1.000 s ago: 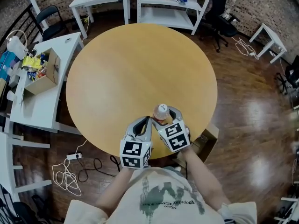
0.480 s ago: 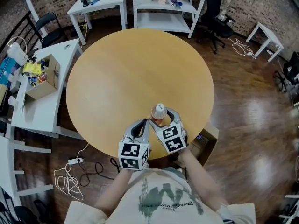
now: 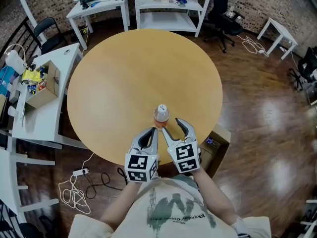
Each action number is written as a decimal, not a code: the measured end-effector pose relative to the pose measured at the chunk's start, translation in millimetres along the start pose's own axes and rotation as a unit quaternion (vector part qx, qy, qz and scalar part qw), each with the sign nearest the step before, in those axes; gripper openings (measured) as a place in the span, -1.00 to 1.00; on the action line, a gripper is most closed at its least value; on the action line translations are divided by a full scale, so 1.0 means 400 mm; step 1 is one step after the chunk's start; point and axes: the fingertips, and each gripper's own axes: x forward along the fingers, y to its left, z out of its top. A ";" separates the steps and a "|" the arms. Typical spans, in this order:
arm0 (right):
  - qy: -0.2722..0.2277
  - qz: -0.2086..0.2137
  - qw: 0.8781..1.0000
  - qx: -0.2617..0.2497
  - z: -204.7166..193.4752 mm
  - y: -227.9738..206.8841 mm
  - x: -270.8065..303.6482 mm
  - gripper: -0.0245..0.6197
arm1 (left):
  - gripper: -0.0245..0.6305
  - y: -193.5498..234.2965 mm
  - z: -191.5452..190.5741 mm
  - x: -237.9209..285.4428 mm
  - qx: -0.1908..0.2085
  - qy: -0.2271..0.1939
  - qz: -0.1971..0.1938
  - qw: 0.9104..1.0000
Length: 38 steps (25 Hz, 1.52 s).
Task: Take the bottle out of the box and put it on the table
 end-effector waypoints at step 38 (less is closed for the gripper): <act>-0.090 -0.091 0.987 0.093 0.010 -0.061 -0.288 -0.93 | -0.93 -0.227 0.040 -0.016 0.033 -0.045 -0.112 0.992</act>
